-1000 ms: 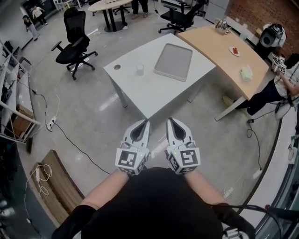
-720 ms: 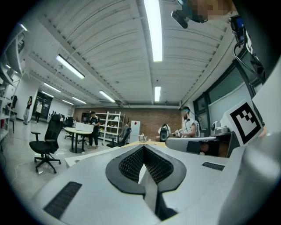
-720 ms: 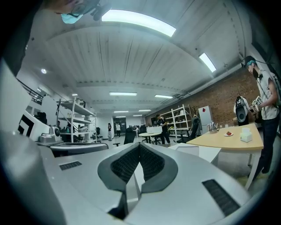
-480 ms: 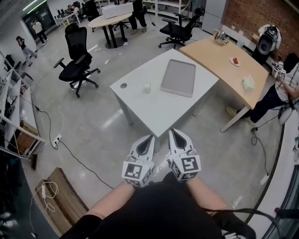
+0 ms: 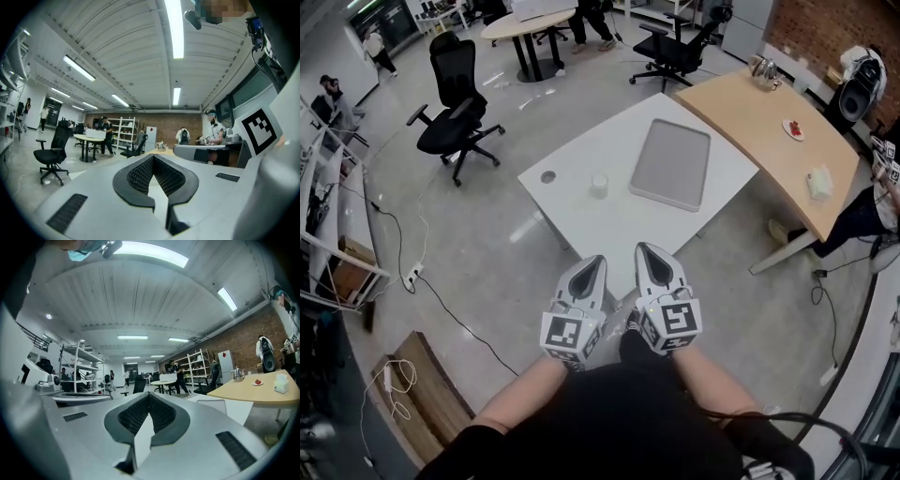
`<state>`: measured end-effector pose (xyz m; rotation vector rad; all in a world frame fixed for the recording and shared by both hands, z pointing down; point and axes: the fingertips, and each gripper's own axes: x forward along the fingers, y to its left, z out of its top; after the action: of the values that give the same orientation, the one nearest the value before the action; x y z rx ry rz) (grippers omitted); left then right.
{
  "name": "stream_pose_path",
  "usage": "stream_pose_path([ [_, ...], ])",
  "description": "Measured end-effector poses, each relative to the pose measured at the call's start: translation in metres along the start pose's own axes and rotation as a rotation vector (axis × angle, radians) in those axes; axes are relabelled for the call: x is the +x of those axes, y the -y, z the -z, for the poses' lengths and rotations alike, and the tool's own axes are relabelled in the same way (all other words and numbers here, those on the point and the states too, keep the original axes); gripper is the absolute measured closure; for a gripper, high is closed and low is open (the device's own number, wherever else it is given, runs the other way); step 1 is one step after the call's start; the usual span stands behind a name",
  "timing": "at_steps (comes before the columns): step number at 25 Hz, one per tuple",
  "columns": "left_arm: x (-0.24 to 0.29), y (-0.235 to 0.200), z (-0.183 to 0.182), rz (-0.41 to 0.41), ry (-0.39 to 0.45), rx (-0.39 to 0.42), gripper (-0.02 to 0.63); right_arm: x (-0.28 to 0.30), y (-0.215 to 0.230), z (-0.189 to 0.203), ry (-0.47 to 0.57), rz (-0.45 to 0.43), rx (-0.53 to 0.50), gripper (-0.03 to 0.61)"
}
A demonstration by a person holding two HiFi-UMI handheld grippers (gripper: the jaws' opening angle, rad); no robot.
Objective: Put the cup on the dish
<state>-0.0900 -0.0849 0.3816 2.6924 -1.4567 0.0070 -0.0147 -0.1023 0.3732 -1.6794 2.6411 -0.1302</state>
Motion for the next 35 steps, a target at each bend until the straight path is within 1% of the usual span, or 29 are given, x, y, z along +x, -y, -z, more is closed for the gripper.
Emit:
stream_pose_path([
  [8, 0.119, -0.053, 0.001, -0.074, -0.011, -0.013, 0.609, 0.105, 0.073, 0.008, -0.046, -0.055, 0.014, 0.566],
  [14, 0.181, -0.083, 0.014, -0.122, -0.034, -0.01, 0.609, 0.17, 0.11, 0.024, -0.082, -0.097, -0.006, 0.566],
  [21, 0.219, -0.134, 0.044, -0.157, -0.079, -0.028, 0.609, 0.236, 0.121, 0.058, -0.13, -0.094, -0.002, 0.566],
  [30, 0.259, -0.195, 0.106, -0.176, -0.12, -0.041, 0.609, 0.305, 0.126, 0.123, -0.176, -0.087, 0.005, 0.566],
  [35, 0.266, -0.221, 0.142, -0.196, -0.147, -0.048, 0.609, 0.327, 0.125, 0.162, -0.208, -0.088, 0.02, 0.565],
])
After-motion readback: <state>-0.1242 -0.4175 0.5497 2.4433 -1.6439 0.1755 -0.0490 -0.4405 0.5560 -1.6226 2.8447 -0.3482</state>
